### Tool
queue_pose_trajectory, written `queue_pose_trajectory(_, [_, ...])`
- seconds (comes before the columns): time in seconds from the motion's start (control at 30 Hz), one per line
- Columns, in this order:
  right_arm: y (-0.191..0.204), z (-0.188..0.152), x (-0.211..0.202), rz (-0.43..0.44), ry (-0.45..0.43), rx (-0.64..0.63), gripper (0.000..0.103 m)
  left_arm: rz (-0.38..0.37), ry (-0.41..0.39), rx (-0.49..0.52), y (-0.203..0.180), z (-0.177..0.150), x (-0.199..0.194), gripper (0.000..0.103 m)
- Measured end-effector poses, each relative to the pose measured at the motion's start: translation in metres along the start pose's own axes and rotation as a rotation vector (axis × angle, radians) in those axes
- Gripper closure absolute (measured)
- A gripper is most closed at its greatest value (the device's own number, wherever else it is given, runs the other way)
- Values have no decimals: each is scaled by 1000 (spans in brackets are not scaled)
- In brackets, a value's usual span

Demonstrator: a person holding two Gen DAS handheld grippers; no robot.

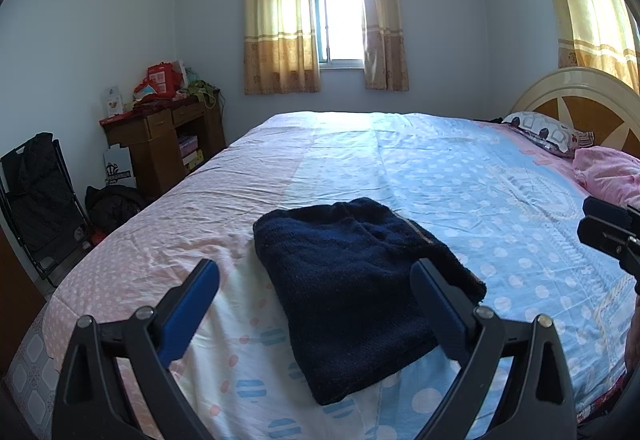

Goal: Fold small clothes

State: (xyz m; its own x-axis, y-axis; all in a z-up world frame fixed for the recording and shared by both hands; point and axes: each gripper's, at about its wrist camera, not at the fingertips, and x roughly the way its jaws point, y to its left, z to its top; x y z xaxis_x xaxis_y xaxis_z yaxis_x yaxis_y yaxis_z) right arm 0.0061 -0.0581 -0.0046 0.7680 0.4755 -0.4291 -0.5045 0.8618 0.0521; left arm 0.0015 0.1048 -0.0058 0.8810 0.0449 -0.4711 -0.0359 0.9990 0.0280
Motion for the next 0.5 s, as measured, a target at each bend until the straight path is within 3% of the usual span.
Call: queue_pose_trajectory(0.5, [3,-1,0,10,8,-12,42,0,1,0,-1,0,0,4])
